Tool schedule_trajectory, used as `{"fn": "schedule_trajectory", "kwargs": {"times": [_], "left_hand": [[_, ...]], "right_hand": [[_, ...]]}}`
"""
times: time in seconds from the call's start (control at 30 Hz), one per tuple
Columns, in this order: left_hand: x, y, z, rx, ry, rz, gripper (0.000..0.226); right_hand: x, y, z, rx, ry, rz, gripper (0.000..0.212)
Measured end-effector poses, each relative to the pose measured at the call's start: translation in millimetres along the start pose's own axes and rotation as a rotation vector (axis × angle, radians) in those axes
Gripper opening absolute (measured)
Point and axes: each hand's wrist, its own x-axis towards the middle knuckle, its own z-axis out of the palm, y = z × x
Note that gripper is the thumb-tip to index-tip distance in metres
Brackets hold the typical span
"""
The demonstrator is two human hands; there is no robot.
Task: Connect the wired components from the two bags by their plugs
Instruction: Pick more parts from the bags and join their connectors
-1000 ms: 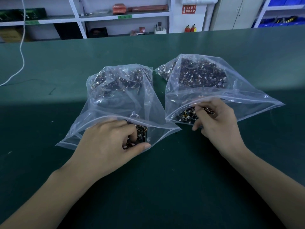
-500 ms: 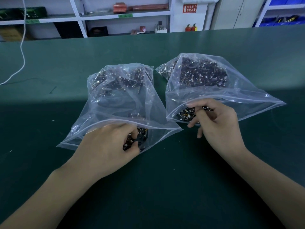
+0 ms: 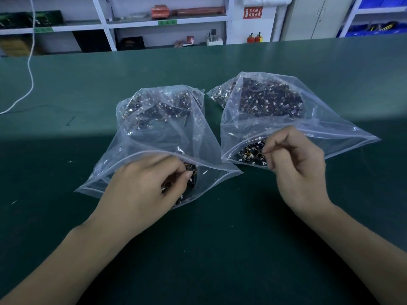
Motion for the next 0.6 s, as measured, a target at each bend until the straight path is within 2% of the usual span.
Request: {"fn": "schedule_trajectory", "kwargs": {"times": [0.2,0.27,0.37,0.6], "left_hand": [[-3.1,9.8,0.7,-0.069,0.183,0.106,0.028],[-4.3,11.9,1.5,-0.103,0.202,0.114,0.028],[-4.9,16.2,3.7,-0.177,0.212,0.128,0.024],[-4.6,20.3,6.3,-0.215,0.239,0.18,0.011]], "right_hand": [[-11.8,1.5,9.4,-0.181,-0.383,-0.134,0.017],[-13.7,1.4,11.0,-0.194,-0.454,-0.153,0.025],[-13.7,1.3,11.4,-0.231,-0.477,-0.181,0.034],[-12.7,-3.8,12.3,-0.261,-0.472,-0.184,0.033]]}}
